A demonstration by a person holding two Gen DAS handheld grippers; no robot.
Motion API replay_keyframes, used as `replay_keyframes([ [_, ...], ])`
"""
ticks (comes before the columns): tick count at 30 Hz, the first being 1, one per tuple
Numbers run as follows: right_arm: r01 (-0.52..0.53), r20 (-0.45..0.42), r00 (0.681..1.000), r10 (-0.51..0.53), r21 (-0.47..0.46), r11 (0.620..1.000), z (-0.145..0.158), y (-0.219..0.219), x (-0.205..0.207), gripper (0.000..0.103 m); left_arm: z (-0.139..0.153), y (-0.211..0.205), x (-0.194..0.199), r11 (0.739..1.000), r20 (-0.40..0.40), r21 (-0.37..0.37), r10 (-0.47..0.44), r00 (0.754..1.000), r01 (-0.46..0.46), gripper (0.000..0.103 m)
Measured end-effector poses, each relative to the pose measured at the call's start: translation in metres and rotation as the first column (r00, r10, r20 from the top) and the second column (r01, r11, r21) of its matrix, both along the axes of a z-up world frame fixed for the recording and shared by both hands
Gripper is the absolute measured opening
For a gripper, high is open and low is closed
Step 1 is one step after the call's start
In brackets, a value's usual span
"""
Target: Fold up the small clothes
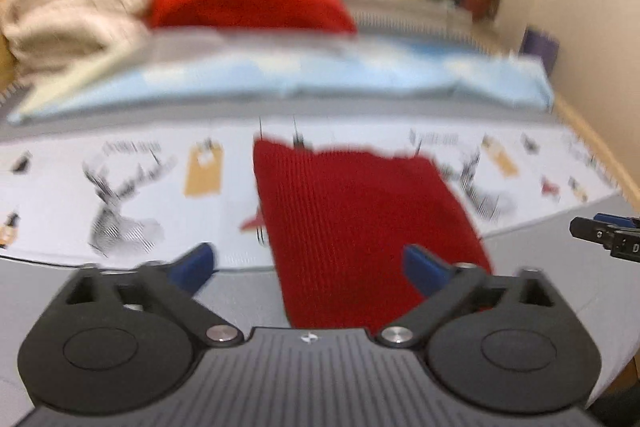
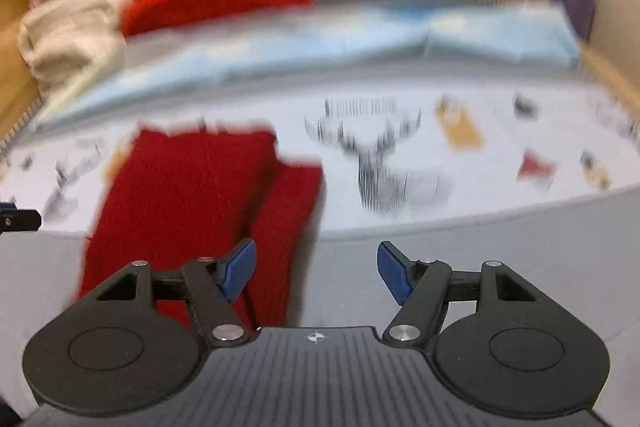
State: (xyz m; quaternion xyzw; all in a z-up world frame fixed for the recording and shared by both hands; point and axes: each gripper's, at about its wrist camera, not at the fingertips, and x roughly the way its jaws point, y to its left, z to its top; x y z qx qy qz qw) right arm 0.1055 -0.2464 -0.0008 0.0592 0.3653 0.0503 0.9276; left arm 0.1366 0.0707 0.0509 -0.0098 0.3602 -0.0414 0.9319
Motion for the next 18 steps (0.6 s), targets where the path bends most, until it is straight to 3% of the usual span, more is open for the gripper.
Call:
replay_keyframes([
  [3, 0.002, 0.126, 0.992, -0.002, 0.006, 1.000, 0.031, 0.007, -0.042, 0.085, 0.011, -0.009, -0.050, 1.000, 0.060, -0.001, 0.013, 0.998, -0.013, 0.103],
  [7, -0.015, 0.218, 0.976, 0.019, -0.021, 1.000, 0.048, 0.023, -0.106, 0.091, 0.005, -0.025, -0.114, 1.000, 0.078, 0.006, 0.020, 0.997, -0.021, 0.103],
  [11, -0.016, 0.225, 0.974, 0.021, -0.023, 1.000, 0.036, 0.037, -0.157, 0.099, -0.011, -0.037, -0.163, 0.999, 0.087, 0.026, 0.042, 0.995, -0.044, 0.103],
  [15, -0.008, 0.197, 0.980, 0.011, -0.018, 1.000, 0.010, 0.050, -0.184, 0.101, -0.036, -0.044, -0.185, 0.996, 0.123, 0.037, 0.076, 0.989, -0.081, 0.103],
  [18, -0.015, 0.130, 0.991, 0.020, -0.039, 0.999, -0.004, 0.060, -0.182, 0.102, -0.049, -0.046, -0.179, 0.992, 0.053, 0.050, 0.109, 0.993, -0.112, 0.103],
])
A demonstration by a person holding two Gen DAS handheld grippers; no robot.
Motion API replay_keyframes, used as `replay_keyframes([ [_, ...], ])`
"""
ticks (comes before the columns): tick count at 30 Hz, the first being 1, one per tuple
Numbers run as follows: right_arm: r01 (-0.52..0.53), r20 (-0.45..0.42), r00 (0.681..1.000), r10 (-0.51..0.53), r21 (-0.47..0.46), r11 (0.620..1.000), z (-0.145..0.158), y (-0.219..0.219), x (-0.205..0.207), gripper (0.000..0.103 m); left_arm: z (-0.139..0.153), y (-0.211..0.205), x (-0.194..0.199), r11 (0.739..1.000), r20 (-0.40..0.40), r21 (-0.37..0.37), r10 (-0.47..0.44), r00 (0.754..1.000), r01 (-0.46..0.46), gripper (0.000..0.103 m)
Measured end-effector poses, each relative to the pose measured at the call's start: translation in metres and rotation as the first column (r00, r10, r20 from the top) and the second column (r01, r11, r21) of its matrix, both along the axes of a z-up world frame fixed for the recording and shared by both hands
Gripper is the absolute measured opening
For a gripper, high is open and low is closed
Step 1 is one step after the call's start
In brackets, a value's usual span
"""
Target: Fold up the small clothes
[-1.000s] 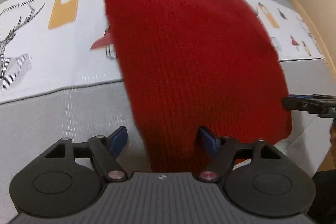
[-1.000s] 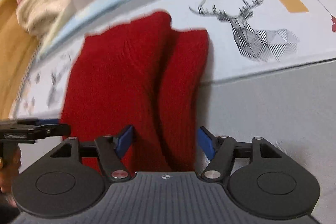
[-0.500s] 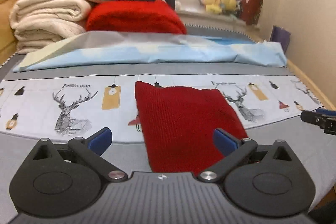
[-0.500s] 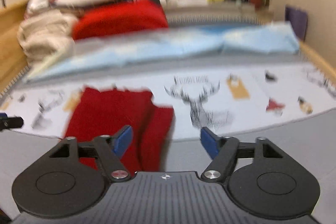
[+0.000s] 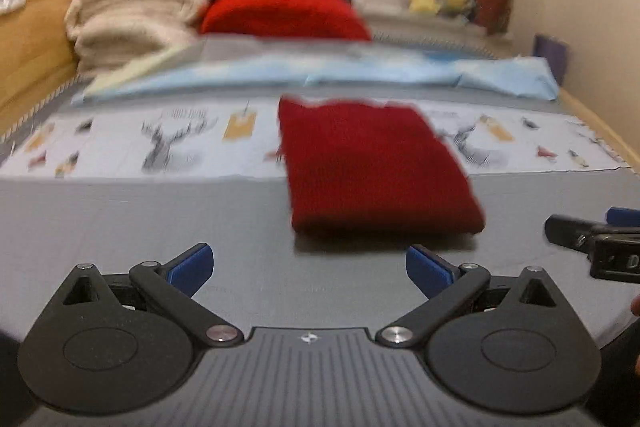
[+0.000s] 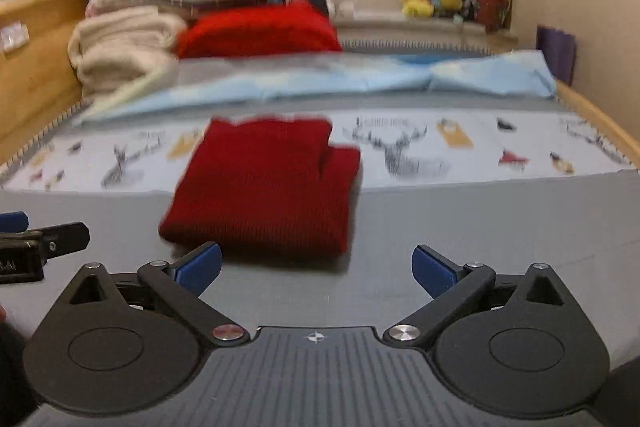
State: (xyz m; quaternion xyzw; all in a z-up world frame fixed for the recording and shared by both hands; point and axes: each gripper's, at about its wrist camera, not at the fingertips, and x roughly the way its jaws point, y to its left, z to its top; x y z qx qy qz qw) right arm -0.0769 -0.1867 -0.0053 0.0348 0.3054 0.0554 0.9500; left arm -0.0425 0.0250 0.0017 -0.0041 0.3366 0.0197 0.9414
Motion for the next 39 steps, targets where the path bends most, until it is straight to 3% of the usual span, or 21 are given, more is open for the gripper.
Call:
replay_keyframes([
  [3, 0.000, 0.017, 1.000, 0.000, -0.011, 1.000, -0.004, 0.006, 0.002, 0.102, -0.002, 0.001, 0.003, 1.000, 0.019, -0.013, -0.016, 1.000, 0.016, 0.103],
  [8, -0.002, -0.034, 0.999, 0.001, -0.014, 1.000, -0.015, 0.011, 0.013, 0.102, -0.010, 0.000, 0.011, 0.999, -0.015, -0.040, -0.025, 1.000, 0.025, 0.103],
  [39, -0.020, -0.034, 0.999, 0.018, -0.063, 0.998, -0.022, 0.022, 0.024, 0.102, -0.019, -0.007, 0.025, 0.999, -0.016, -0.042, -0.034, 0.999, 0.034, 0.103],
])
